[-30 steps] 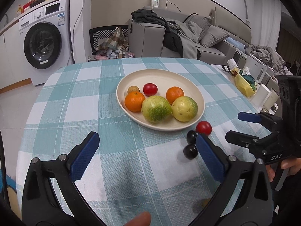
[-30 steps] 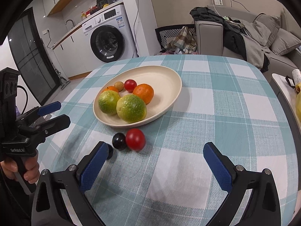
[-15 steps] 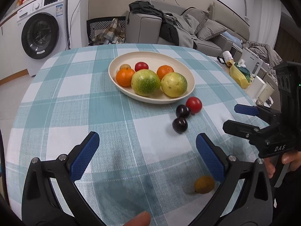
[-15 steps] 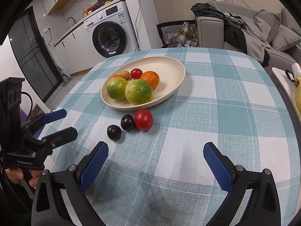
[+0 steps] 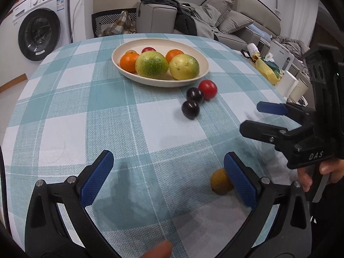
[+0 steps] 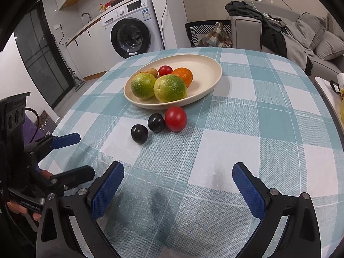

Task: Organize fruits
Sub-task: 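Grasp the small brown fruit on the cloth with the left tool, then hold the brown fruit in left tool while right tool grasps the red tomato, then set the brown fruit on the plate with left tool while right tool sets the tomato there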

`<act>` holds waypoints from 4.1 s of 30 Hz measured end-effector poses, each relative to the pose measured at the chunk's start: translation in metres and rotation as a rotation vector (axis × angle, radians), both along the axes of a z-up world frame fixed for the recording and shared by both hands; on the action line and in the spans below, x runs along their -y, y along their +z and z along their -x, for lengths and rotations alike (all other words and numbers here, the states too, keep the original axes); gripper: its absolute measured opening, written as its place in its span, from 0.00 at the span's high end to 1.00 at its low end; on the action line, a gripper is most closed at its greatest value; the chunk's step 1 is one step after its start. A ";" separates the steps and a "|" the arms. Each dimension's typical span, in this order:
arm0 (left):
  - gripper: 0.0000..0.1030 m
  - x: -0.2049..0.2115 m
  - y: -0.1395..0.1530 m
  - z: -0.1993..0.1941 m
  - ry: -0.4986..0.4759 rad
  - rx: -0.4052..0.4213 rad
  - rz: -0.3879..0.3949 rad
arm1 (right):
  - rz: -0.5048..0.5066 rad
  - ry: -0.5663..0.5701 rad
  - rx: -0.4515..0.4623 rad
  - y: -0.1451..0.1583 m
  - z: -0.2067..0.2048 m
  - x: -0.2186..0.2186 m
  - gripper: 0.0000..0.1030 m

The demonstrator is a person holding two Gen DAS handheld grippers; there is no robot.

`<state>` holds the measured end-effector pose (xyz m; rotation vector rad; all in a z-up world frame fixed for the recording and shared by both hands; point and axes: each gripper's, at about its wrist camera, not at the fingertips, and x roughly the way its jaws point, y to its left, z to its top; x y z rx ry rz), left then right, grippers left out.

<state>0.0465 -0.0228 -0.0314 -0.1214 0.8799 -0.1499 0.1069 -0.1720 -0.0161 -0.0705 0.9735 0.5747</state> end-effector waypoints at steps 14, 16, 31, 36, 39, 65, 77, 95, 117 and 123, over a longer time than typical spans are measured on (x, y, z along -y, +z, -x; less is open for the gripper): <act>0.02 0.024 -0.009 0.006 -0.107 -0.059 -0.009 | 0.005 -0.006 -0.006 -0.002 0.001 0.003 0.00; 0.11 0.027 -0.010 0.006 -0.124 -0.064 -0.009 | 0.004 -0.007 -0.007 -0.002 0.001 0.003 0.00; 0.75 0.039 -0.008 0.012 -0.264 -0.061 0.075 | 0.002 -0.010 -0.013 -0.004 -0.001 0.005 0.00; 0.75 0.038 -0.007 0.012 -0.265 -0.049 0.085 | 0.002 -0.010 -0.014 -0.004 -0.001 0.005 0.00; 0.75 0.033 -0.005 0.011 -0.244 -0.042 0.097 | 0.001 -0.010 -0.014 -0.004 -0.001 0.005 0.00; 0.75 -0.020 0.002 -0.026 -0.012 0.000 0.121 | -0.023 -0.008 -0.021 0.002 -0.022 0.000 0.08; 0.75 -0.028 0.002 -0.047 0.034 0.010 0.102 | -0.063 0.010 -0.040 -0.001 -0.048 -0.005 0.31; 0.75 -0.032 0.003 -0.056 0.051 0.012 0.088 | -0.096 0.020 -0.059 -0.011 -0.064 -0.018 0.63; 0.75 -0.031 0.007 -0.056 0.051 0.026 0.089 | -0.116 0.034 -0.041 -0.009 -0.060 -0.015 0.75; 0.75 -0.032 0.008 -0.055 0.061 0.026 0.090 | -0.121 0.029 -0.067 -0.014 -0.066 -0.018 0.73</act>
